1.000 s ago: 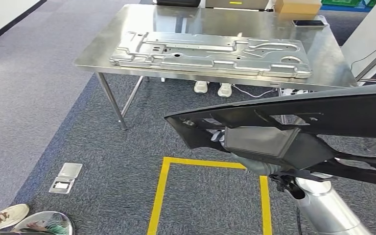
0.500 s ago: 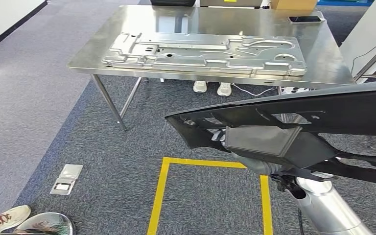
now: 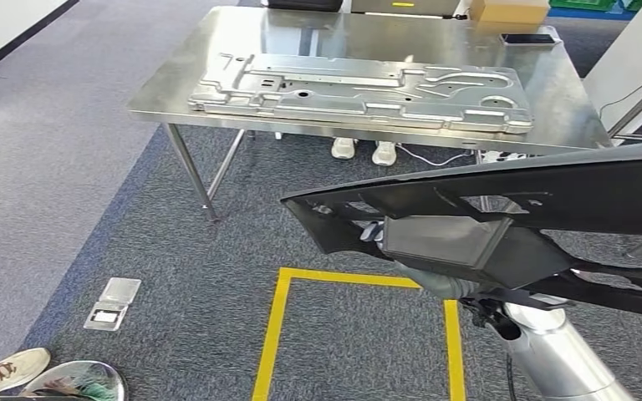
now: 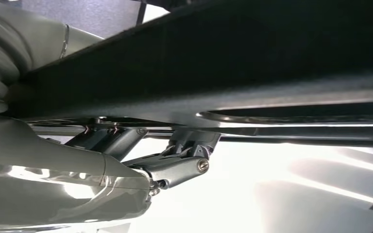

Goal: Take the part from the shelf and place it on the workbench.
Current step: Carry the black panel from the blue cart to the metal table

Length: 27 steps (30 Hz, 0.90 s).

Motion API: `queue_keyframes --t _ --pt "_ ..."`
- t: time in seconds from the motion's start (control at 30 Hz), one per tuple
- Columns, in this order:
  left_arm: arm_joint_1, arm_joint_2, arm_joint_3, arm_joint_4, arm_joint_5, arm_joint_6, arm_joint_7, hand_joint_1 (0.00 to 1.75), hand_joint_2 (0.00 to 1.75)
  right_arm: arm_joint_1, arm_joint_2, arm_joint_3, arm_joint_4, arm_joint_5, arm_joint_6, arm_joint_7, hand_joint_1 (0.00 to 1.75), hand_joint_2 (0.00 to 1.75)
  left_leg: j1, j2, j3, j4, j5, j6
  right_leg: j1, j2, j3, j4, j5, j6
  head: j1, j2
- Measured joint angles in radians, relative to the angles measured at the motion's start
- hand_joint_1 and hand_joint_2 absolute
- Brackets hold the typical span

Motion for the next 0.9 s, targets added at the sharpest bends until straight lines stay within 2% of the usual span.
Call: queue_keyframes --t 0.07,0.17,0.23,0.27,0.33,0.37,0.4,0.43,0.47,0.5,0.53,0.57,0.6,0.67,0.73,0.8,0.87,0.9 --pt "-0.001 0.0 0.0 0.0 0.0 0.0 0.0 0.0 1.75 -0.001 0.0 0.0 0.0 0.0 0.0 0.0 1.75 1.75 -0.003 -0.001 -0.001 0.006 -0.005 -0.007 0.001 0.001 0.048 -0.108 0.037 -0.004 0.0 0.0" --pt "-0.001 0.0 0.0 0.0 0.0 0.0 0.0 0.0 1.75 0.0 0.0 0.0 -0.001 0.0 0.0 0.0 1.75 1.75 -0.005 -0.002 -0.004 0.009 -0.007 -0.015 0.003 0.004 0.053 -0.127 0.036 -0.017 0.0 0.0" --pt "-0.001 0.0 0.0 0.0 0.0 0.0 0.0 0.0 1.75 -0.001 0.0 0.0 -0.001 0.0 0.0 0.0 1.75 1.75 -0.003 -0.002 -0.011 0.032 -0.028 -0.023 0.0 0.002 0.055 -0.128 0.038 -0.028 0.0 0.0" --pt "-0.002 0.0 0.0 0.0 0.0 0.0 0.0 0.0 1.75 -0.002 0.0 0.0 -0.002 0.0 0.0 0.0 1.75 1.75 -0.002 -0.002 -0.028 0.073 -0.055 -0.029 -0.002 0.0 0.055 -0.129 0.039 -0.033 0.0 0.0" --pt "-0.001 0.0 0.0 0.0 0.0 0.0 0.0 0.0 1.75 -0.002 0.0 0.0 -0.002 0.0 0.0 0.0 1.75 1.75 0.002 -0.002 -0.088 0.208 -0.122 -0.038 -0.002 -0.002 0.054 -0.129 0.038 -0.039 0.0 0.0" --pt "0.0 0.0 0.0 0.0 0.0 0.0 0.0 0.0 1.75 -0.001 0.0 0.001 -0.001 0.0 0.0 0.0 1.75 1.75 0.003 -0.002 -0.116 0.27 -0.144 -0.04 -0.001 -0.003 0.054 -0.129 0.038 -0.039 0.0 0.0" --pt "0.001 0.0 0.0 0.0 0.0 0.0 0.0 0.0 1.75 0.0 0.0 0.001 -0.001 0.0 0.0 0.0 1.75 1.75 0.004 -0.002 -0.131 0.3 -0.147 -0.04 0.0 -0.003 0.055 -0.128 0.037 -0.04 0.0 0.0" --pt "0.001 0.0 0.0 0.0 0.0 0.0 0.0 0.0 1.75 0.0 0.0 0.001 -0.001 0.0 0.0 0.0 1.75 1.75 0.003 -0.002 -0.128 0.289 -0.128 -0.038 0.001 -0.003 0.056 -0.128 0.037 -0.04 0.0 0.0" --pt "0.001 0.0 0.0 0.0 0.0 0.0 0.0 0.0 1.75 -0.001 0.0 0.001 -0.001 0.0 0.0 0.0 1.75 1.75 0.003 -0.002 -0.106 0.239 -0.093 -0.034 0.002 -0.002 0.058 -0.128 0.036 -0.04 0.0 0.0" --pt "0.001 0.0 0.0 0.0 0.0 0.0 0.0 0.0 1.75 -0.001 0.0 0.001 -0.002 0.0 0.0 0.0 1.75 1.75 0.001 -0.003 -0.075 0.166 -0.052 -0.027 0.002 -0.001 0.061 -0.129 0.034 -0.039 0.0 0.0" --pt "0.001 0.0 0.0 0.0 0.0 0.0 0.0 0.0 1.75 -0.001 0.0 0.001 -0.002 0.0 0.0 0.0 1.75 1.75 -0.001 -0.003 -0.045 0.099 -0.022 -0.02 0.005 0.0 0.062 -0.128 0.033 -0.038 0.0 0.0" --pt "0.0 0.0 0.0 0.0 0.0 0.0 0.0 0.0 1.75 -0.002 0.0 0.001 -0.002 0.0 0.0 0.0 1.75 1.75 -0.004 -0.003 -0.024 0.051 -0.003 -0.014 0.006 0.001 0.062 -0.128 0.031 -0.036 0.0 0.0" --pt "-0.001 0.001 0.0 0.0 0.0 0.0 0.0 0.0 1.75 -0.002 0.0 0.001 -0.002 0.0 0.0 0.0 1.75 1.75 -0.007 -0.003 -0.014 0.027 0.001 -0.009 0.006 0.001 0.061 -0.127 0.031 -0.032 0.0 0.0" --pt "-0.001 0.001 0.0 0.0 0.0 0.0 0.0 0.0 1.75 -0.002 0.0 0.001 -0.002 0.0 0.0 0.0 1.75 1.75 -0.008 -0.003 -0.012 0.018 -0.004 -0.004 0.007 0.001 0.059 -0.128 0.031 -0.022 0.0 0.0" --pt "-0.001 0.001 0.0 0.0 0.0 0.0 0.0 0.0 1.75 -0.003 0.0 0.0 -0.002 0.0 0.0 0.0 1.75 1.75 -0.003 -0.001 -0.009 0.008 -0.002 0.001 0.007 0.001 0.053 -0.111 0.014 -0.012 0.0 0.0" --pt "-0.001 0.001 0.0 0.0 0.0 0.0 0.0 0.0 1.75 -0.004 0.0 0.0 -0.002 0.0 0.0 0.0 1.75 1.75 0.0 0.001 -0.007 0.003 0.001 0.003 0.006 0.001 0.019 -0.027 -0.04 -0.006 0.0 0.0" --pt "-0.001 0.001 0.0 0.0 0.0 0.0 0.0 0.0 1.75 -0.001 0.0 0.0 -0.001 0.0 0.0 0.0 1.75 1.75 0.0 0.002 -0.007 0.003 0.001 0.004 0.005 0.001 -0.041 0.104 -0.097 -0.002 0.0 0.0" --pt "0.0 0.001 0.0 0.0 0.0 0.0 0.0 0.0 1.75 0.001 0.0 0.0 -0.001 0.0 0.0 0.0 1.75 1.75 -0.001 0.002 -0.007 0.003 0.001 0.004 0.004 0.001 -0.06 0.144 -0.105 0.0 0.0 0.0"
